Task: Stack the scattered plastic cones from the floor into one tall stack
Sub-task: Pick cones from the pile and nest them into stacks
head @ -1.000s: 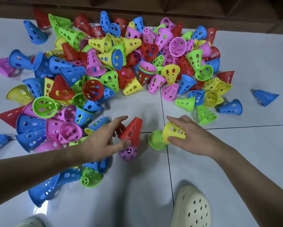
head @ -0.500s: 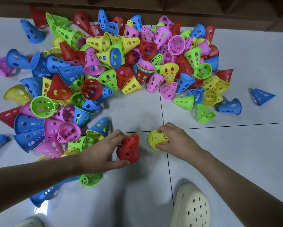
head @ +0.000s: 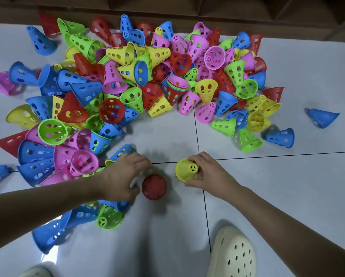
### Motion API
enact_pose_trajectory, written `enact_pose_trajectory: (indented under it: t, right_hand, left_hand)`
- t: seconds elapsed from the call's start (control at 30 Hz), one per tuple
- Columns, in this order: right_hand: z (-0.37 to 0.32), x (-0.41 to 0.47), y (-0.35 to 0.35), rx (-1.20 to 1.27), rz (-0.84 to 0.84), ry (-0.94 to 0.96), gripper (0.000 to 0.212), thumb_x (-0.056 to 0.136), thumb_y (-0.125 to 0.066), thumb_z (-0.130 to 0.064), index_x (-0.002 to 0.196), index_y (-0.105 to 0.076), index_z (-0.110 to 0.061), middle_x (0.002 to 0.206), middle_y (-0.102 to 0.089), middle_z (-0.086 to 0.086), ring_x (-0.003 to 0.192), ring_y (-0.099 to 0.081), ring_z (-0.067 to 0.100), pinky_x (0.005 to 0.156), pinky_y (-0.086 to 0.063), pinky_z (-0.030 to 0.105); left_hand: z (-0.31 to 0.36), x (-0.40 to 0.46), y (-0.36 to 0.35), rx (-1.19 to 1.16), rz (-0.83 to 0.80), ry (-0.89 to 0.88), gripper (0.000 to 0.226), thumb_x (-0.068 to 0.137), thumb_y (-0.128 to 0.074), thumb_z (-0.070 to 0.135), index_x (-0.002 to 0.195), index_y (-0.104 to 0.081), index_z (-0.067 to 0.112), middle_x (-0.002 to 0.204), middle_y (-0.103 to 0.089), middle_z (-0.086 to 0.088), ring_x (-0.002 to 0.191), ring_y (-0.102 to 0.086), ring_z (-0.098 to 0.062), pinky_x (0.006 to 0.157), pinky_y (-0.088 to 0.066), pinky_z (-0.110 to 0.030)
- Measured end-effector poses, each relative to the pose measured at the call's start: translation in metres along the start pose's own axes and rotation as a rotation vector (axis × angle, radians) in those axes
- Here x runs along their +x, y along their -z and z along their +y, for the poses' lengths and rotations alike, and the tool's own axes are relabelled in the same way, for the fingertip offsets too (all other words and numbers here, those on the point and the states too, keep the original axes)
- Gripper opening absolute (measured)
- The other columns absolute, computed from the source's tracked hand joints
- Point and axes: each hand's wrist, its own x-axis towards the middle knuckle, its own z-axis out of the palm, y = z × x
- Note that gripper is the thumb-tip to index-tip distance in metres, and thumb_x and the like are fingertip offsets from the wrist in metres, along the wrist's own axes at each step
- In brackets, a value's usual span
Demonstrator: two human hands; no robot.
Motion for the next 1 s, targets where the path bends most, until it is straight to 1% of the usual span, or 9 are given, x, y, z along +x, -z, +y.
enact_pose_trajectory:
  t: [0.13, 0.23, 0.33, 0.47, 0.57, 0.67, 0.83, 0.9, 1.0]
  right_hand:
    - [0.006, -0.005, 0.012, 0.093, 0.011, 0.061, 0.068, 0.061, -0.081, -0.061, 0.118, -0.056, -0.034, 0.109, -0.049, -0.019, 0.095, -0.056, 0.006, 0.086, -0.049, 0.025]
    - [0.019, -0.001, 0.027, 0.082, 0.222, 0.046, 0.061, 0.072, -0.067, -0.065, 0.117, -0.061, -0.025, 0.108, -0.052, -0.014, 0.092, -0.058, 0.007, 0.082, -0.045, 0.018]
    - [0.041, 0.007, 0.049, -0.013, 0.478, -0.040, 0.053, 0.081, -0.063, -0.058, 0.113, -0.063, -0.016, 0.111, -0.055, -0.001, 0.102, -0.056, 0.015, 0.092, -0.045, 0.028]
    - [0.063, 0.016, 0.079, -0.299, 0.631, -0.199, 0.050, 0.084, -0.066, -0.046, 0.116, -0.063, -0.009, 0.116, -0.059, 0.014, 0.113, -0.053, 0.037, 0.098, -0.043, 0.048]
    - [0.072, 0.024, 0.091, -0.331, 0.589, -0.503, 0.063, 0.088, -0.065, -0.050, 0.135, -0.054, -0.010, 0.134, -0.053, 0.016, 0.129, -0.043, 0.038, 0.106, -0.035, 0.051]
    - [0.079, 0.031, 0.096, -0.243, 0.505, -0.628, 0.071, 0.091, -0.056, -0.056, 0.142, -0.044, -0.008, 0.141, -0.049, 0.015, 0.134, -0.041, 0.036, 0.109, -0.032, 0.050]
    - [0.076, 0.036, 0.095, -0.160, 0.345, -0.756, 0.054, 0.094, -0.057, -0.040, 0.135, -0.046, -0.007, 0.131, -0.058, 0.016, 0.120, -0.055, 0.037, 0.101, -0.039, 0.044]
    - [0.076, 0.036, 0.092, -0.089, 0.308, -0.784, 0.048, 0.089, -0.063, -0.039, 0.124, -0.053, -0.008, 0.119, -0.061, 0.014, 0.105, -0.058, 0.034, 0.089, -0.048, 0.039]
    - [0.074, 0.034, 0.088, -0.090, 0.289, -0.784, 0.045, 0.082, -0.069, -0.039, 0.112, -0.057, -0.007, 0.104, -0.059, 0.010, 0.088, -0.053, 0.028, 0.072, -0.045, 0.034]
  left_hand:
    - [-0.011, 0.006, 0.015, 0.252, 0.151, 0.245, 0.053, 0.089, -0.049, 0.046, 0.130, -0.056, 0.014, 0.125, -0.056, -0.004, 0.114, -0.054, -0.023, 0.101, -0.047, -0.040]
    - [-0.013, 0.012, 0.021, 0.420, -0.056, 0.548, 0.065, 0.096, -0.046, 0.057, 0.143, -0.042, 0.013, 0.143, -0.048, -0.008, 0.124, -0.053, -0.027, 0.103, -0.046, -0.040]
    - [-0.009, 0.018, 0.021, 0.521, -0.145, 0.579, 0.052, 0.094, -0.048, 0.058, 0.123, -0.048, 0.015, 0.131, -0.060, -0.004, 0.105, -0.063, -0.024, 0.090, -0.048, -0.036]
    - [-0.003, 0.033, 0.020, 0.376, -0.125, 0.619, 0.044, 0.088, -0.057, 0.051, 0.117, -0.051, 0.018, 0.109, -0.064, 0.000, 0.090, -0.057, -0.021, 0.079, -0.043, -0.034]
    - [0.000, 0.043, 0.022, 0.252, -0.021, 0.575, 0.045, 0.086, -0.061, 0.046, 0.122, -0.052, 0.020, 0.108, -0.064, 0.000, 0.092, -0.058, -0.023, 0.082, -0.042, -0.035]
    - [0.007, 0.049, 0.025, 0.164, 0.071, 0.511, 0.047, 0.086, -0.065, 0.041, 0.127, -0.053, 0.020, 0.110, -0.065, -0.002, 0.095, -0.059, -0.025, 0.084, -0.044, -0.035]
    - [0.015, 0.054, 0.027, -0.012, 0.200, 0.429, 0.053, 0.084, -0.075, 0.034, 0.129, -0.053, 0.016, 0.108, -0.065, -0.006, 0.091, -0.063, -0.027, 0.080, -0.053, -0.039]
    - [0.016, 0.053, 0.028, -0.055, 0.231, 0.404, 0.054, 0.083, -0.077, 0.033, 0.129, -0.052, 0.018, 0.108, -0.063, -0.002, 0.092, -0.062, -0.024, 0.081, -0.053, -0.039]
    - [0.018, 0.051, 0.031, -0.116, 0.274, 0.363, 0.050, 0.084, -0.077, 0.032, 0.127, -0.054, 0.021, 0.106, -0.060, 0.005, 0.094, -0.060, -0.019, 0.083, -0.053, -0.037]
